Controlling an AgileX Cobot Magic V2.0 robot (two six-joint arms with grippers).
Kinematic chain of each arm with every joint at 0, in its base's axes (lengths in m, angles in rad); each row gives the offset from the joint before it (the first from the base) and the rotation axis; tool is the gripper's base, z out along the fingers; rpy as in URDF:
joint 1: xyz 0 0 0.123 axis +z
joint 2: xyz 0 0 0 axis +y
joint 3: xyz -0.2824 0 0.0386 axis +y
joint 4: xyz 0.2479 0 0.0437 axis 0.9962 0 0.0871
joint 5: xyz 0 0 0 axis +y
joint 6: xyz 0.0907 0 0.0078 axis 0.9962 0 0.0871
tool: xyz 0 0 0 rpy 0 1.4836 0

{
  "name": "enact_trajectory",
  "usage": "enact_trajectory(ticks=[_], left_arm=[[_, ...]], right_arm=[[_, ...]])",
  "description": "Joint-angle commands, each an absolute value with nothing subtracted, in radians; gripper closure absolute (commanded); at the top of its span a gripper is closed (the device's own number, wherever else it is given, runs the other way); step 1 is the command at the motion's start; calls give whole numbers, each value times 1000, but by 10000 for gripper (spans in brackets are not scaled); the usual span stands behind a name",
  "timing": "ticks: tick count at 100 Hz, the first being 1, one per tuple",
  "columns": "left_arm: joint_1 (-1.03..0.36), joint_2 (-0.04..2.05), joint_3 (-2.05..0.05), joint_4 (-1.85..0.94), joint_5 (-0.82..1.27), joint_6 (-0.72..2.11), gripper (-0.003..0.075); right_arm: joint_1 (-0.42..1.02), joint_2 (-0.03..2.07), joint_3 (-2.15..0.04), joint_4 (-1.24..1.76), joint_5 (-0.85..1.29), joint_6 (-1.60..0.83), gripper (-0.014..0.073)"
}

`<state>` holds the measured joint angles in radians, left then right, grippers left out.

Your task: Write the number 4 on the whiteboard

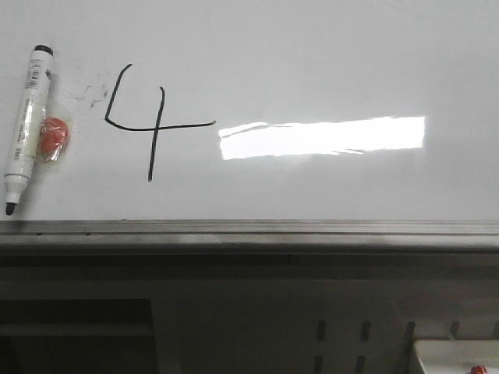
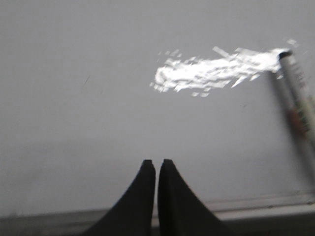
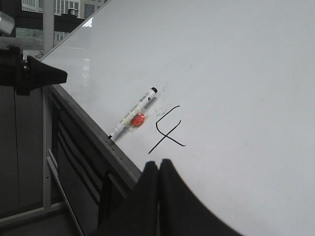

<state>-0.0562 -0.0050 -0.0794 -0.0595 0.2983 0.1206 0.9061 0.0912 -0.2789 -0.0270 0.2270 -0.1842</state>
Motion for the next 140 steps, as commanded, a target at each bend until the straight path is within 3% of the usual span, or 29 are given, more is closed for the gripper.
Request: enact_trajectory(ticks=[1, 18, 22, 140], left_arm=[[-4, -32, -59, -65, 220, 119, 741], [-8, -32, 42, -70, 225, 107, 741], [-8, -32, 39, -75, 291, 107, 741], [-8, -32, 39, -75, 284, 107, 741]], right_arm=[[899, 101, -305, -40, 151, -183, 659], [899, 101, -305, -40, 151, -183, 659], [899, 101, -305, -40, 151, -183, 659], [899, 101, -305, -40, 151, -183, 659]])
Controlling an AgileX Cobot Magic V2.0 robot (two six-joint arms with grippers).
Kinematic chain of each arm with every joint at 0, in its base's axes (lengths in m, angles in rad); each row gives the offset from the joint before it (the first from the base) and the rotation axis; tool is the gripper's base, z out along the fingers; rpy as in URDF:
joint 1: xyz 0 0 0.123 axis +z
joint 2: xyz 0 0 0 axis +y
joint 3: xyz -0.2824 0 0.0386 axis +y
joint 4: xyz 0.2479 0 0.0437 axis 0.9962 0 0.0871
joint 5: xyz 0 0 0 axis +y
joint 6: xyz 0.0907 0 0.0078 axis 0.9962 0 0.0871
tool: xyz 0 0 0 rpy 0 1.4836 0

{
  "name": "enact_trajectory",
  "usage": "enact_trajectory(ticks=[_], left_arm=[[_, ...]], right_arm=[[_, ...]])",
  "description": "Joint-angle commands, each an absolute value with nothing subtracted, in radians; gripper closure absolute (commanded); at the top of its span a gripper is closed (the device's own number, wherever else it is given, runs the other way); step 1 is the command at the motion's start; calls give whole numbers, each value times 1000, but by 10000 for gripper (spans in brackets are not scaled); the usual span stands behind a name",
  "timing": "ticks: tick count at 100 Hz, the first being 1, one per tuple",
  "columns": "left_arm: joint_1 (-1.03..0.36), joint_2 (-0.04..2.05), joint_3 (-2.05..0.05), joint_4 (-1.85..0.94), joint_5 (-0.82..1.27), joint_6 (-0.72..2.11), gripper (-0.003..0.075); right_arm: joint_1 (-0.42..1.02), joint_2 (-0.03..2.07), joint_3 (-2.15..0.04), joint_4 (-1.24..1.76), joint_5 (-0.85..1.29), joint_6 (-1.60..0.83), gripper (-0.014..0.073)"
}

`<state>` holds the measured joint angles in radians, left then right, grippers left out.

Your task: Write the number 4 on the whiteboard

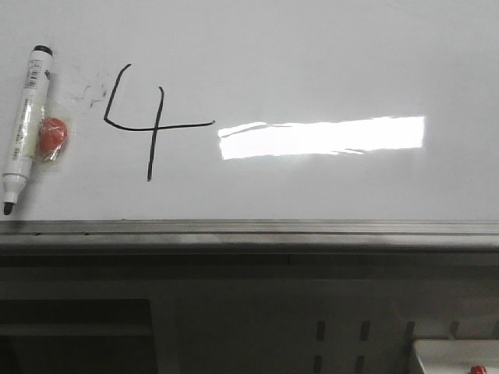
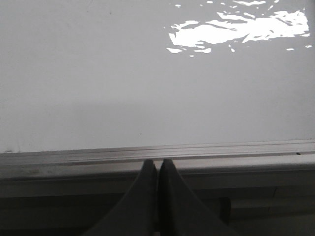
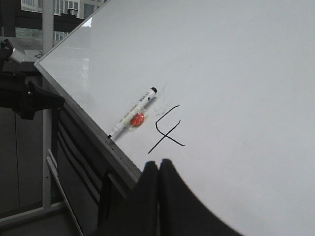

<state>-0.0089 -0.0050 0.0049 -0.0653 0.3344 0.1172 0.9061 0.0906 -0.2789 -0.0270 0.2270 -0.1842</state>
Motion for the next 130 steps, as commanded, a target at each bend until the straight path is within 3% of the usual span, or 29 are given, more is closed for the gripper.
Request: enact_trajectory(ticks=[1, 20, 48, 88, 130], left_arm=[[-8, -32, 39, -75, 284, 107, 741], [-8, -32, 39, -75, 284, 107, 741], [-8, -32, 39, -75, 284, 107, 741], [-8, -32, 39, -75, 284, 107, 741], [-8, -30, 39, -75, 284, 107, 741]], right_arm=[[899, 101, -305, -40, 151, -183, 659], [827, 157, -305, -40, 106, -183, 659], [462, 307, -301, -23, 76, -136, 659], [66, 136, -152, -23, 106, -102, 659], [-44, -25, 34, -18, 268, -55, 659]])
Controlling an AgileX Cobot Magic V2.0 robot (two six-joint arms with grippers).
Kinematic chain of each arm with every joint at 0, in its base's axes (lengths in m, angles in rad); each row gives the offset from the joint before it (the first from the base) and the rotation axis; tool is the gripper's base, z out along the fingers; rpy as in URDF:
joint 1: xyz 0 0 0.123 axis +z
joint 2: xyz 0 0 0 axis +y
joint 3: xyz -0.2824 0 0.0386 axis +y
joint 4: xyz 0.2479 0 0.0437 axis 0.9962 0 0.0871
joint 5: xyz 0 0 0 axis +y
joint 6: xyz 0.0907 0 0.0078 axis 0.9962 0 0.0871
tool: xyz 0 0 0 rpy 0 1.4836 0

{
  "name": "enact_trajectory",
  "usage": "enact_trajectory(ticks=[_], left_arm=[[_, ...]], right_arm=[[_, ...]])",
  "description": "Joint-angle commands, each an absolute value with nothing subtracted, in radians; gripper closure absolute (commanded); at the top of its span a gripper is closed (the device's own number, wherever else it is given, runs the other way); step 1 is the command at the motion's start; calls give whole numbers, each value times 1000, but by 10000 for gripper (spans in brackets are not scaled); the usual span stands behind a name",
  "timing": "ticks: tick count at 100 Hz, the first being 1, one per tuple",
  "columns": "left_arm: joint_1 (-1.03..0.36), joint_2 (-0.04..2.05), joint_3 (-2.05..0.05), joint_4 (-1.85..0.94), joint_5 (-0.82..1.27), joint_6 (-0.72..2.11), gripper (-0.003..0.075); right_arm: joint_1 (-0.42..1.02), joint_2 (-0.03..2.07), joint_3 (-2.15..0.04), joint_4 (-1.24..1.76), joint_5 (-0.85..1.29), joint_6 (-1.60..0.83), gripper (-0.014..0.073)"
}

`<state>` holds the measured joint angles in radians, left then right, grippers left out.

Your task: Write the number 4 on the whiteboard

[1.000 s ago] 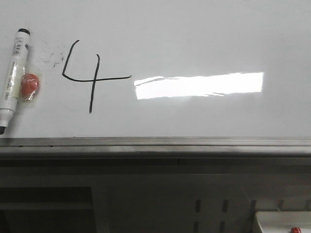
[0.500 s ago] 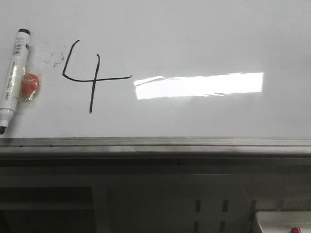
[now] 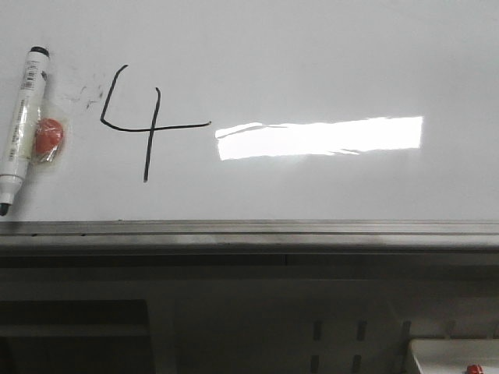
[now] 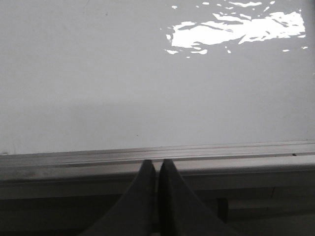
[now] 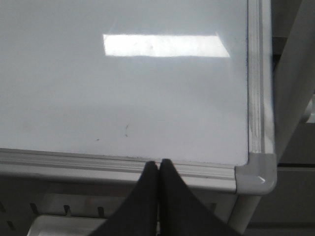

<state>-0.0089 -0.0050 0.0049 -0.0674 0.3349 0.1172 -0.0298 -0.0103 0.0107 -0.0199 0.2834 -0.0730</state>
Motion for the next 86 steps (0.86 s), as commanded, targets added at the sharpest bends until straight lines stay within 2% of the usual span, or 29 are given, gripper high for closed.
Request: enact_trajectory(ticks=[1, 86], left_arm=[[-8, -30, 39, -75, 284, 107, 741], [-8, -30, 39, -75, 284, 107, 741]], right_arm=[[-44, -25, 34, -18, 278, -55, 659], [-54, -25, 34, -18, 312, -55, 659]])
